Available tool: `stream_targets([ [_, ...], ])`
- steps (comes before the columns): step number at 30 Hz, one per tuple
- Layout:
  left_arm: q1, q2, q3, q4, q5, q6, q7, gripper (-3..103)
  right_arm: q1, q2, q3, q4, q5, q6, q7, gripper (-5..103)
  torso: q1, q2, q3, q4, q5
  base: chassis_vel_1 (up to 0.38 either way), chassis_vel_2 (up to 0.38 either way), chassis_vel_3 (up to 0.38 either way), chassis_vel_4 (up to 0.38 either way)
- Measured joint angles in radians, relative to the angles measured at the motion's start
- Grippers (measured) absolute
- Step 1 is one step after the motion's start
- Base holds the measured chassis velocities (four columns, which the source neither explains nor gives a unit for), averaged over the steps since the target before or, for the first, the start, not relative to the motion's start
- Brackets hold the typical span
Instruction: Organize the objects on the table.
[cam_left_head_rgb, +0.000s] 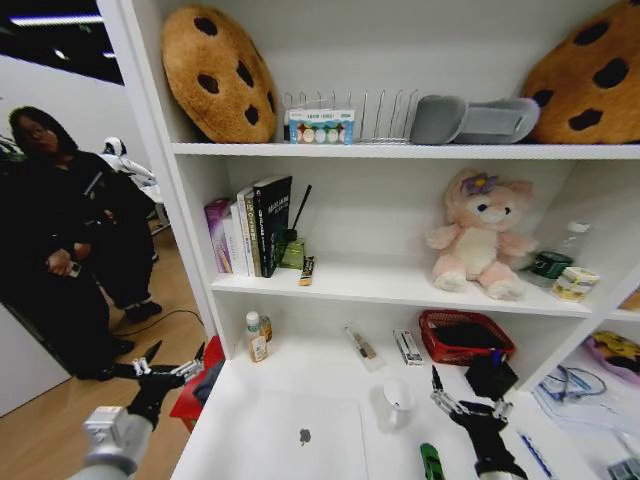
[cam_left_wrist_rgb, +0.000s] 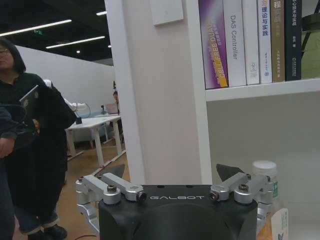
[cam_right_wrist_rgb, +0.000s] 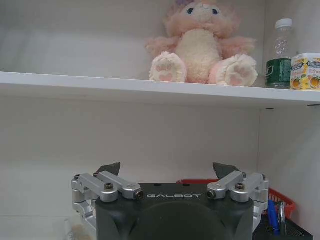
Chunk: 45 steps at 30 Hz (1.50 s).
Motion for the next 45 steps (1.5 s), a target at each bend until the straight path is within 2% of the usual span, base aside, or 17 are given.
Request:
stream_targets([
  [9, 0.026, -0.046, 0.003, -0.039, 0.011, 0.011, -0.005, 100, -0.021, 0.006, 0.0, 0.005, -0.011, 0.021, -0.006, 100, 0.0, 0.0, 0.0, 0.0, -0.0001, 0.0, 0.0, 0.0, 0.0],
  [23, 0.035, -0.038, 0.037, -0.057, 0.022, 0.014, 0.006, 100, -0.028, 0.008, 0.008, 0.006, -0.01, 0.043, -0.006, 100, 0.0, 0.0, 0.0, 0.0001, -0.0002, 0.084, -0.082, -0.075, 0.075],
  [33, 0.034, -0.029, 0.038, -0.058, 0.022, 0.014, 0.008, 100, -0.024, 0.011, 0.005, 0.001, -0.009, 0.046, 0.0, 100, 0.0, 0.0, 0.0, 0.0002, -0.0001, 0.185, -0.187, -0.19, 0.185],
  [45, 0.04, -0.039, 0.031, -0.061, 0.025, 0.014, 0.007, 100, -0.028, 0.014, 0.005, -0.003, -0.009, 0.046, 0.003, 100, 0.001, 0.0, 0.0, 0.0, -0.0001, 0.038, -0.045, -0.034, 0.034],
])
